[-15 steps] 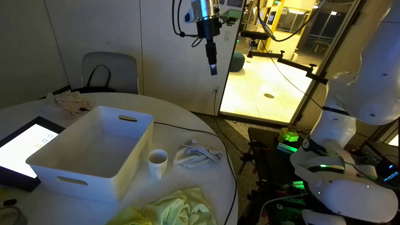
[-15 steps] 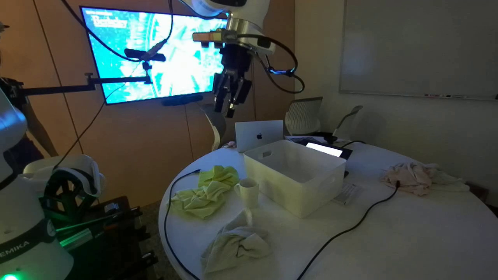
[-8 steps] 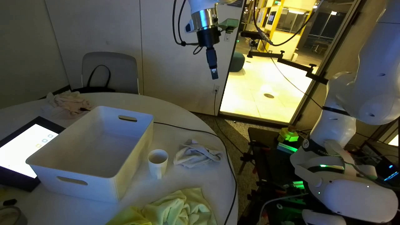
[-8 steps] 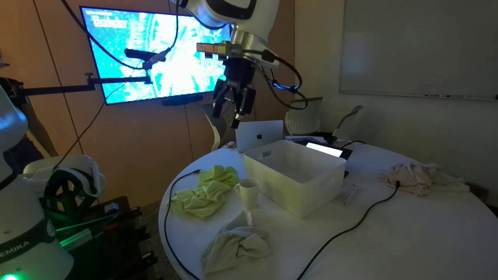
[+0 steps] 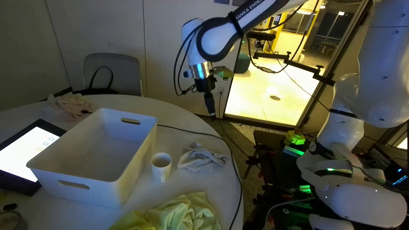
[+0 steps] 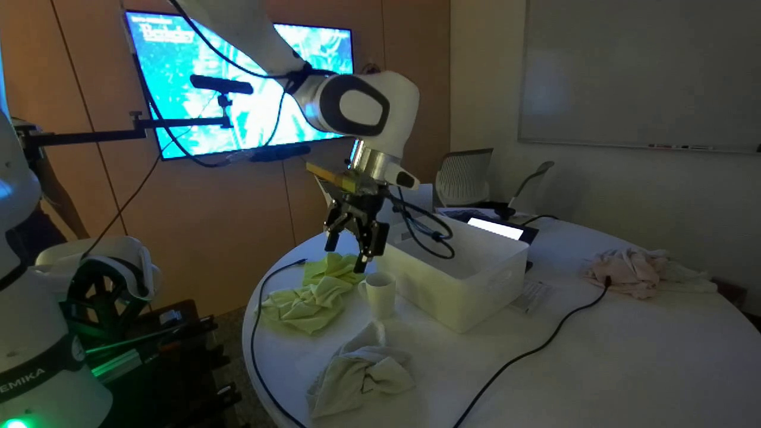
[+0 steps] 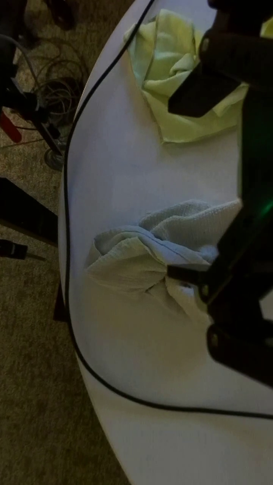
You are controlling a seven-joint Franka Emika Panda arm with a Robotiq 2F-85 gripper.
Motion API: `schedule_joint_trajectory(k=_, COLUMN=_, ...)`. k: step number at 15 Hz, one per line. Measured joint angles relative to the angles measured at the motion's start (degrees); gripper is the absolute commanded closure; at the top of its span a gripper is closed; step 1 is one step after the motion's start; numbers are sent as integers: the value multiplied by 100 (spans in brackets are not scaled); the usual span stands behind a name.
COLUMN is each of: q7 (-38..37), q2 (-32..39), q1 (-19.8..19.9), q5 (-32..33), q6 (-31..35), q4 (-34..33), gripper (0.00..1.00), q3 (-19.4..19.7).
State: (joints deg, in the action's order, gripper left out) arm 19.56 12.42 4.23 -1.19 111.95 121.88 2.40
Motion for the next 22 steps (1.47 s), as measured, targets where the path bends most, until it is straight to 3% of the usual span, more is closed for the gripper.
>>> schedule_joint_trajectory(k=11, q7=472, q2=1329, q1=-87, q5=-66, q6=1811, q4=85, gripper=0, q3=-518)
schedule_joint_trajectory(k=22, q7=1178, q2=2338, q1=591, q5=-474, q6=2857, q4=-211, gripper=0, q3=-904)
